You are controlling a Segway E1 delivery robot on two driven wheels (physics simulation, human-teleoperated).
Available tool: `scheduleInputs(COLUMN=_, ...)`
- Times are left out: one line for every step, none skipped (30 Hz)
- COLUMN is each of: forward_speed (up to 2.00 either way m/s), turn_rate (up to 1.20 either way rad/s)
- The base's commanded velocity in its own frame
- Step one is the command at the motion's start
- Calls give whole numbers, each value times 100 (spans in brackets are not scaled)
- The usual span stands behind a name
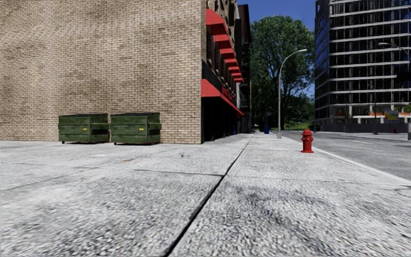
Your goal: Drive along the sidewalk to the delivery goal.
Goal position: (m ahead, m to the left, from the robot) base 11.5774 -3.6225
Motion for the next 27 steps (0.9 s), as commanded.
scheduleInputs(forward_speed=200, turn_rate=-27)
scheduleInputs(forward_speed=200, turn_rate=-35)
scheduleInputs(forward_speed=200, turn_rate=-42)
scheduleInputs(forward_speed=200, turn_rate=-42)
scheduleInputs(forward_speed=200, turn_rate=-46)
scheduleInputs(forward_speed=200, turn_rate=-47)
scheduleInputs(forward_speed=200, turn_rate=-48)
scheduleInputs(forward_speed=200, turn_rate=-48)
scheduleInputs(forward_speed=200, turn_rate=-51)
scheduleInputs(forward_speed=200, turn_rate=-59)
scheduleInputs(forward_speed=200, turn_rate=-62)
scheduleInputs(forward_speed=200, turn_rate=-64)
scheduleInputs(forward_speed=200, turn_rate=-64)
scheduleInputs(forward_speed=200, turn_rate=-66)
scheduleInputs(forward_speed=200, turn_rate=-67)
scheduleInputs(forward_speed=200, turn_rate=-67)
scheduleInputs(forward_speed=200, turn_rate=-67)
scheduleInputs(forward_speed=200, turn_rate=-67)
scheduleInputs(forward_speed=200, turn_rate=-67)
scheduleInputs(forward_speed=200, turn_rate=-63)
scheduleInputs(forward_speed=200, turn_rate=-63)
scheduleInputs(forward_speed=200, turn_rate=-39)
scheduleInputs(forward_speed=200, turn_rate=-20)
scheduleInputs(forward_speed=200, turn_rate=-10)
scheduleInputs(forward_speed=200, turn_rate=-6)
scheduleInputs(forward_speed=200, turn_rate=-6)
scheduleInputs(forward_speed=200, turn_rate=-5)
